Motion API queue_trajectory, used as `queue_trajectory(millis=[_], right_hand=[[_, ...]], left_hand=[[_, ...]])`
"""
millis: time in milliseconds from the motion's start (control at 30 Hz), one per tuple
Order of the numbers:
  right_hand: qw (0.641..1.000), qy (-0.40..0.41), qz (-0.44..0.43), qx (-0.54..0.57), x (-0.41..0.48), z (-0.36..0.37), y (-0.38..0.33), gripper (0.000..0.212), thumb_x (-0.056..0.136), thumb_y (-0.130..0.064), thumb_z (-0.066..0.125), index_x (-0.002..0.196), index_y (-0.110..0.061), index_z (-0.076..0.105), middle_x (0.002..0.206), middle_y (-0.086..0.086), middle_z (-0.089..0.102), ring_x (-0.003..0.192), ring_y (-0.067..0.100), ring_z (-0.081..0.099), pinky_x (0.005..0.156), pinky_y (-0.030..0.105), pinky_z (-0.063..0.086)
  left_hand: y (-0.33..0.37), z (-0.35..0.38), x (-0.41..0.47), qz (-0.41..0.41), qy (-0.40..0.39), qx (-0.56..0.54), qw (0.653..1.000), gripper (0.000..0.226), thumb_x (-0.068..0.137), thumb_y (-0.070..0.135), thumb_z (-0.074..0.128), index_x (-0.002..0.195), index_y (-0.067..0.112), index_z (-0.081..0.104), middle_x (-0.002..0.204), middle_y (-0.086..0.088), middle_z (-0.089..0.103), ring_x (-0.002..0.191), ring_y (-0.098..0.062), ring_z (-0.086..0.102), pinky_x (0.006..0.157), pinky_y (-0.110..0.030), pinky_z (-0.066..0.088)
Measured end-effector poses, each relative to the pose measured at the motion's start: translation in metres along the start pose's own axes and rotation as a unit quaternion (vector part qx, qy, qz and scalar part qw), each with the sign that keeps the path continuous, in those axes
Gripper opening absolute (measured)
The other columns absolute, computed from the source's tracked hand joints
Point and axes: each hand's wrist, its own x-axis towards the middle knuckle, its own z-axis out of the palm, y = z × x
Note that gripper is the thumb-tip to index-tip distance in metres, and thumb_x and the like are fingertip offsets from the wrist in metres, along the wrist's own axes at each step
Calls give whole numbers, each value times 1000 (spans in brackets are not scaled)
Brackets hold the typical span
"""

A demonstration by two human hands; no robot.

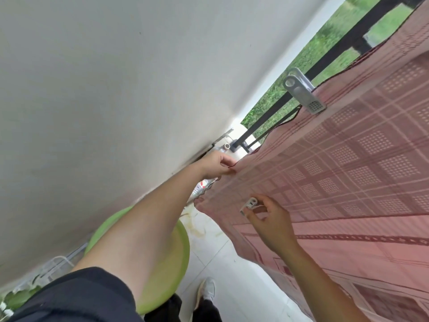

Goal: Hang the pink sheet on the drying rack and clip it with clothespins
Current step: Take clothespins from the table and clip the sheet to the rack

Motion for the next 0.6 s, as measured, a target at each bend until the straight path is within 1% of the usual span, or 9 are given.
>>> queue_trajectory(millis=[67, 133, 233, 300, 333, 400, 467, 500, 600], right_hand=[[1000, 0, -1, -4, 4, 0, -4, 33, 82, -34, 76, 110, -44, 62, 103, -24, 66, 88, -8, 64, 70, 19, 48], [1000, 0, -7, -5, 8, -1, -9, 34, 83, -36, 76, 111, -45, 60, 103, -25, 65, 88, -9, 63, 70, 18, 48], [1000, -5, -16, -2, 14, -6, -23, 38, 81, -41, 79, 113, -47, 59, 97, -25, 67, 90, -10, 63, 68, 9, 47], [999, -8, -37, 5, 17, -13, -35, 33, 79, -40, 81, 103, -53, 61, 94, -30, 68, 89, -11, 64, 68, 6, 46], [999, -8, -50, 7, 18, -17, -43, 33, 80, -40, 80, 100, -56, 60, 95, -34, 68, 89, -11, 64, 69, 5, 45], [997, -4, -78, 9, 23, -26, -63, 32, 81, -40, 78, 101, -59, 60, 97, -36, 67, 90, -10, 65, 69, 5, 46], [994, 0, -107, 9, 31, -34, -84, 31, 82, -39, 78, 105, -55, 64, 98, -29, 69, 91, -7, 66, 68, 7, 48], [993, -1, -117, 12, 37, -37, -94, 32, 82, -37, 78, 107, -52, 65, 97, -26, 70, 91, -6, 66, 68, 8, 50], [990, -13, -142, 11, 55, -40, -124, 38, 82, -33, 79, 116, -41, 64, 92, -20, 70, 89, -6, 67, 70, 11, 54]], left_hand=[[-4, 1, 0, -17, 71, -29, 997, 18, 81, 5, 75, 99, 10, 77, 81, 5, 74, 81, -11, 64, 88, -38, 56], [-5, 1, 1, -16, 108, 2, 994, 19, 80, 11, 78, 99, 9, 77, 93, -2, 75, 84, -9, 64, 92, -36, 54], [-3, -1, 0, 0, 75, 103, 992, 4, 85, 22, 73, 85, 24, 77, 83, 3, 73, 72, -4, 57, 75, -27, 49], [-2, -2, -1, 10, 49, 185, 981, 20, 89, 26, 67, 70, 33, 70, 68, 3, 63, 60, -2, 48, 62, -24, 39], [-2, -2, -1, 6, 40, 198, 979, 21, 90, 25, 64, 70, 26, 68, 67, 2, 61, 60, -4, 47, 61, -24, 38], [-6, -3, 2, 4, 20, 188, 982, 18, 91, 22, 61, 78, 19, 72, 70, 1, 64, 67, -9, 50, 65, -26, 41], [-14, -3, 5, 13, 4, 181, 983, 16, 90, 19, 62, 77, 21, 71, 74, 2, 63, 74, -12, 50, 68, -27, 41], [-20, -3, 7, 17, -1, 191, 981, 9, 88, 19, 64, 85, 22, 71, 84, 1, 64, 80, -14, 52, 71, -27, 43], [-43, 0, 14, -11, -12, 216, 976, 24, 83, 22, 71, 102, 29, 59, 104, 7, 62, 97, -19, 56, 73, -28, 43]])
